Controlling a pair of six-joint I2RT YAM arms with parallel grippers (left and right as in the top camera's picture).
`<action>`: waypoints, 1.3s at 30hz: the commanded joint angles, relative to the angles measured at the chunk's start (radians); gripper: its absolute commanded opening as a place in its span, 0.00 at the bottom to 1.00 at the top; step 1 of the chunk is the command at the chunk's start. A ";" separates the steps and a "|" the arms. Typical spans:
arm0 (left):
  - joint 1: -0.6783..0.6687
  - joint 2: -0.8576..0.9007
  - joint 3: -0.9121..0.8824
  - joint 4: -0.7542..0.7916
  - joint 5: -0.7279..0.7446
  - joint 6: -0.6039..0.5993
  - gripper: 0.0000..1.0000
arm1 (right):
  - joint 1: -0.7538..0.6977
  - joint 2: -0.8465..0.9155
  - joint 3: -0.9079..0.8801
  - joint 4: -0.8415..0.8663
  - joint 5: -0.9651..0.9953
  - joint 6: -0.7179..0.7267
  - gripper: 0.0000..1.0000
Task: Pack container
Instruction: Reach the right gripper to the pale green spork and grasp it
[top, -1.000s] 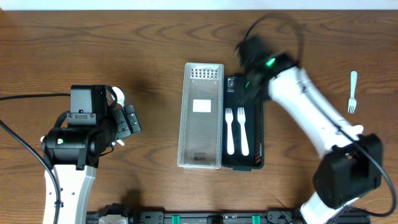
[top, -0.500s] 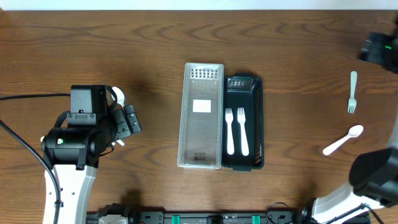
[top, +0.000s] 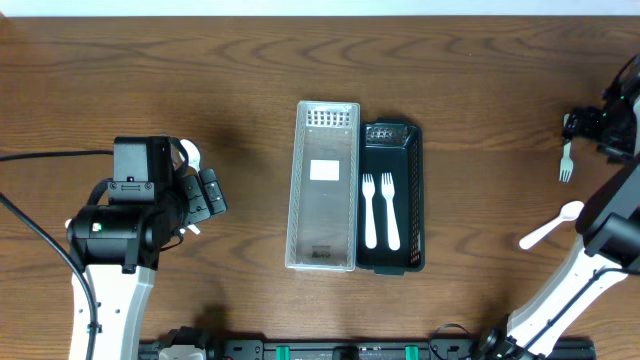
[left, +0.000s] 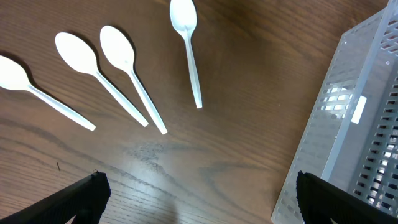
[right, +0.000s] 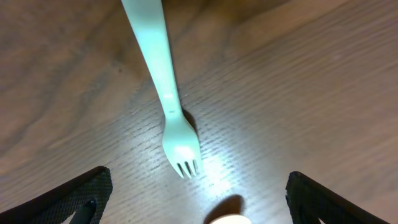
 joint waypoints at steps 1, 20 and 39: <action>0.006 0.001 0.020 0.001 -0.011 -0.009 0.98 | 0.026 0.032 0.000 0.003 -0.008 -0.019 0.93; 0.006 0.001 0.020 0.012 -0.011 -0.008 0.98 | 0.024 0.117 -0.005 -0.048 -0.034 -0.057 0.89; 0.006 0.001 0.020 0.011 -0.011 -0.008 0.98 | 0.016 0.117 -0.103 0.027 -0.034 -0.071 0.88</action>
